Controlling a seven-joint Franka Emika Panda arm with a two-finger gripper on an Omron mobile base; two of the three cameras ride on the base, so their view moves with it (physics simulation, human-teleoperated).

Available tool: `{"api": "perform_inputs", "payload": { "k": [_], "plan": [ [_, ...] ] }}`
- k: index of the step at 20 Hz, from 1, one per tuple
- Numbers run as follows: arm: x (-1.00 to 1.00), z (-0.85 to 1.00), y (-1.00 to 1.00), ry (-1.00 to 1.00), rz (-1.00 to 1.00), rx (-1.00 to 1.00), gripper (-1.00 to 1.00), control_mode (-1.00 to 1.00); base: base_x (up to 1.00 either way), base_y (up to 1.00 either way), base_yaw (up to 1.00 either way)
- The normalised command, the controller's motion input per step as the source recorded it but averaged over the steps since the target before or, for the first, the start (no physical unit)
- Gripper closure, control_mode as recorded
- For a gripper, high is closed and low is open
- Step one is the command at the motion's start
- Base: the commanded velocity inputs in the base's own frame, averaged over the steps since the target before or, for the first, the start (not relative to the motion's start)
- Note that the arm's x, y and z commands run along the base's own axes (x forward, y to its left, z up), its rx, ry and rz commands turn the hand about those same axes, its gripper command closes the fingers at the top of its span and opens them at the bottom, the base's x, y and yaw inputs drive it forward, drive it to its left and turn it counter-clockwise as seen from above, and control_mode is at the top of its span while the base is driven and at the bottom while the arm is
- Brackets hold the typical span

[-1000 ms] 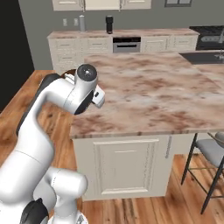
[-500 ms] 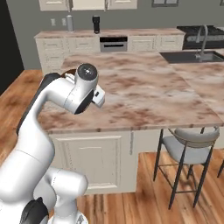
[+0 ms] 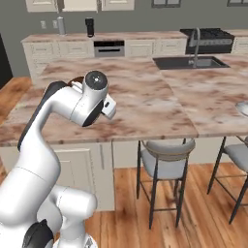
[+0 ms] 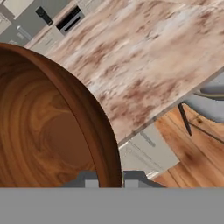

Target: Take the smaller bowl and place it next to the appetizer plate on the dining counter , and place the larger bowl next to the plate with cooked food.

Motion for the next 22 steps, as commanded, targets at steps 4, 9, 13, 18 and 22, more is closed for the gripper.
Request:
{"api": "perform_inputs", "payload": {
  "k": [4,9,13,18,22],
  "plan": [
    [0.00,0.00,0.00,0.00,0.00,0.00,1.00,1.00,0.00,-0.97,0.00],
    [0.00,0.00,0.00,0.00,0.00,0.00,1.00,1.00,0.00,-1.00,0.00],
    [0.00,0.00,0.00,0.00,0.00,0.00,1.00,1.00,0.00,-1.00,0.00],
    [0.00,0.00,0.00,0.00,0.00,0.00,1.00,1.00,0.00,-1.00,0.00],
    [0.00,0.00,0.00,0.00,0.00,0.00,1.00,1.00,0.00,-1.00,0.00]
  ]
}}
